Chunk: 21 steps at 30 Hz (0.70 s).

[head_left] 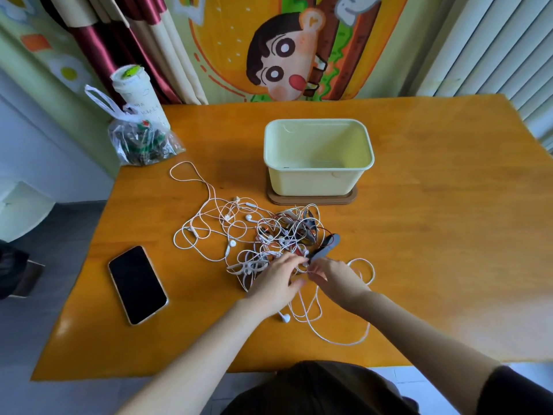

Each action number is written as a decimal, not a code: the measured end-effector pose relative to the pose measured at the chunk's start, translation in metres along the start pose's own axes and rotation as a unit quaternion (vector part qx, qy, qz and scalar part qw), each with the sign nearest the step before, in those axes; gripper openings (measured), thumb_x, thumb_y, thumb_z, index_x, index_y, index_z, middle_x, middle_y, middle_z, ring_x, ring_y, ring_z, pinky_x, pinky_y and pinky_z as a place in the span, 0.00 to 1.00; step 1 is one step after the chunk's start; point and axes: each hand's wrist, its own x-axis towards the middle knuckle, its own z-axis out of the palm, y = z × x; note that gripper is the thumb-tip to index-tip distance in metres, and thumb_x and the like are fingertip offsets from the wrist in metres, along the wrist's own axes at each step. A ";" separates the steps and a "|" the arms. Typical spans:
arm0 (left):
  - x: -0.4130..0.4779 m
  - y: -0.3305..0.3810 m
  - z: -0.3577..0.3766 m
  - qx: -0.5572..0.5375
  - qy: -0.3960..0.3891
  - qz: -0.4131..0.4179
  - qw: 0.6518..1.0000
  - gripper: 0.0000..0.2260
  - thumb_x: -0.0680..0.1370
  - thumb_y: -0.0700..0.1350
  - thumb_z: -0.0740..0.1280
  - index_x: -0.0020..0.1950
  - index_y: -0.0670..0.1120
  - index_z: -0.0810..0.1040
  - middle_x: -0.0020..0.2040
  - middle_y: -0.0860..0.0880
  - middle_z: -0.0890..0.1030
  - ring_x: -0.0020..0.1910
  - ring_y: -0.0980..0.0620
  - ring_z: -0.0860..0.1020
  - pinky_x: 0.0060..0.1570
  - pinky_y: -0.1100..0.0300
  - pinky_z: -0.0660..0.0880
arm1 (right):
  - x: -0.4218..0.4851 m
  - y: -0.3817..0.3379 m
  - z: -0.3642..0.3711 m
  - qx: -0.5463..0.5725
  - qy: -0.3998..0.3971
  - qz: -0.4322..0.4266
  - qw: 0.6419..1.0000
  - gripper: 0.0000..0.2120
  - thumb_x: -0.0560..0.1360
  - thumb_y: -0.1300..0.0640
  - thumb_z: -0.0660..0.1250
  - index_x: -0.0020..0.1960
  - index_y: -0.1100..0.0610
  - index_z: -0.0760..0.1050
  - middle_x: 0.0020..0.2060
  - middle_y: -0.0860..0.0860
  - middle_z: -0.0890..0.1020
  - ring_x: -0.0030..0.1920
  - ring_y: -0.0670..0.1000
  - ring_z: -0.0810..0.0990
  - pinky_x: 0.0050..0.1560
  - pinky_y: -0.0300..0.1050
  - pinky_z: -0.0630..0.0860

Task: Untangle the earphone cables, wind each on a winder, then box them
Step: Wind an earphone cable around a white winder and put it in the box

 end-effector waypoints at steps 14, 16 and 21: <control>0.004 0.005 -0.027 -0.071 0.164 -0.004 0.984 0.03 0.77 0.40 0.68 0.46 0.42 0.81 0.39 0.54 0.78 0.37 0.61 0.74 0.37 0.73 0.70 | -0.011 0.003 -0.034 0.084 0.004 -0.046 0.995 0.14 0.76 0.67 0.64 0.60 0.57 0.76 0.47 0.50 0.80 0.45 0.48 0.82 0.48 0.38 0.78; 0.004 0.008 -0.034 -0.081 0.188 -0.004 0.979 0.03 0.77 0.41 0.68 0.45 0.42 0.81 0.38 0.53 0.79 0.36 0.61 0.75 0.37 0.70 0.71 | -0.011 0.002 -0.034 0.052 -0.024 -0.053 0.997 0.19 0.73 0.68 0.67 0.62 0.57 0.74 0.52 0.50 0.80 0.52 0.48 0.79 0.54 0.40 0.76; 0.001 0.016 -0.046 -0.111 0.210 0.002 0.971 0.03 0.77 0.41 0.68 0.45 0.43 0.81 0.36 0.55 0.78 0.36 0.62 0.75 0.37 0.72 0.71 | -0.006 -0.005 -0.031 0.004 -0.032 -0.051 0.998 0.11 0.78 0.62 0.63 0.60 0.55 0.75 0.51 0.48 0.79 0.48 0.51 0.78 0.45 0.39 0.72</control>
